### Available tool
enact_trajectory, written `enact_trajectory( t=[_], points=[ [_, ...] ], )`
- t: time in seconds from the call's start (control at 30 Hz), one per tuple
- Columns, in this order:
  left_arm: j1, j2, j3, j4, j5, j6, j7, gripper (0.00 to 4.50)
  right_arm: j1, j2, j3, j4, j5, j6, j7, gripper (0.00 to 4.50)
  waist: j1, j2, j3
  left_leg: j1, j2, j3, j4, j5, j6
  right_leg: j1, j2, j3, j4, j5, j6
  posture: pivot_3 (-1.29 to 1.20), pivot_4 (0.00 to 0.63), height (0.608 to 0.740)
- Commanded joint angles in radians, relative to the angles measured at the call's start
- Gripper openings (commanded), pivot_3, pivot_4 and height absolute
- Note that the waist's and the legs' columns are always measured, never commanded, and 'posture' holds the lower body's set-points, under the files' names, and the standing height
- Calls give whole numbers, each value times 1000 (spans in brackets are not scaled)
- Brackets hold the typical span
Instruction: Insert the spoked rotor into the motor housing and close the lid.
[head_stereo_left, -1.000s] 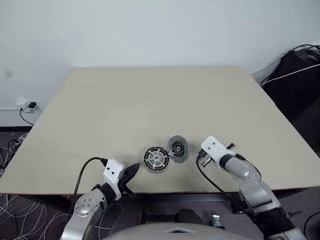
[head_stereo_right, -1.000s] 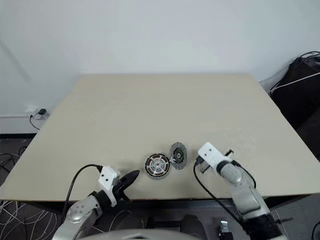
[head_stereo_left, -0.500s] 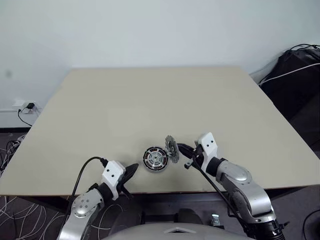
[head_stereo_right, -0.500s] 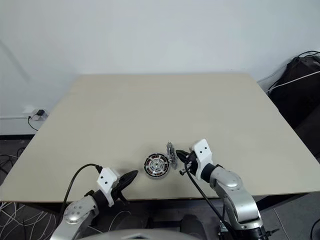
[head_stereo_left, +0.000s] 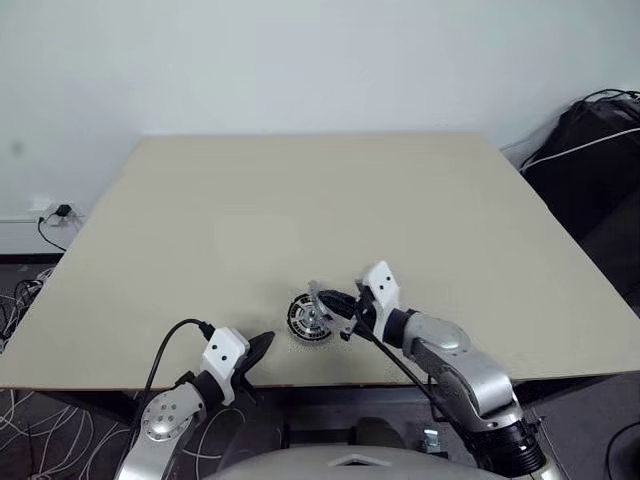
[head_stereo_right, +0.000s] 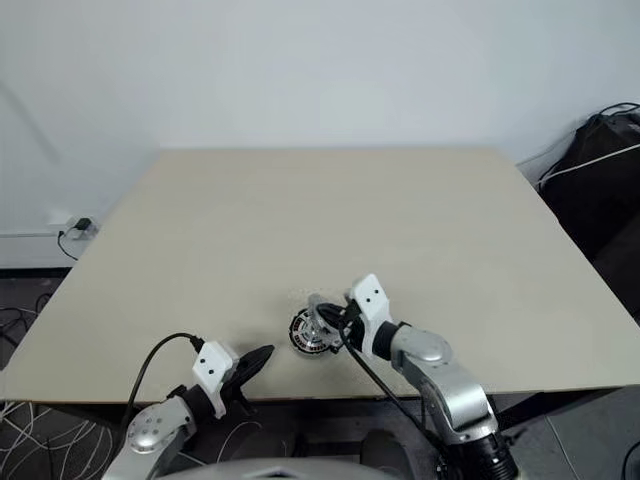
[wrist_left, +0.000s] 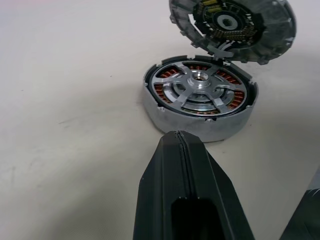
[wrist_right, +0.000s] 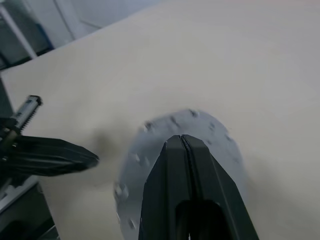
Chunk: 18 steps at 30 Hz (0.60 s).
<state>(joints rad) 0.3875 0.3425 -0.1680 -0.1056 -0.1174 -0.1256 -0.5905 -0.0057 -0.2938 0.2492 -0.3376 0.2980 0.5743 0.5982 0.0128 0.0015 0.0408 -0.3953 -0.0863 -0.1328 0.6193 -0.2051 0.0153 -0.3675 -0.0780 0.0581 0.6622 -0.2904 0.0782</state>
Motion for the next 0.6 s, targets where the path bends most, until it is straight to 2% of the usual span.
enact_trajectory(
  t=[0.03,0.6],
  points=[
    [-9,7,10,-10,-6,-20,-3,0,-41,17,20,38,-8,-15,2,25,0,0,0,0,0,0,0,0,0,0,0,0,0,0,0,0,0,740],
    [-1,8,18,-27,-14,-10,3,0,-134,113,108,298,-120,-109,-37,25,-1,0,0,0,0,0,0,0,0,0,4,0,1,0,0,0,0,740]
  ],
)
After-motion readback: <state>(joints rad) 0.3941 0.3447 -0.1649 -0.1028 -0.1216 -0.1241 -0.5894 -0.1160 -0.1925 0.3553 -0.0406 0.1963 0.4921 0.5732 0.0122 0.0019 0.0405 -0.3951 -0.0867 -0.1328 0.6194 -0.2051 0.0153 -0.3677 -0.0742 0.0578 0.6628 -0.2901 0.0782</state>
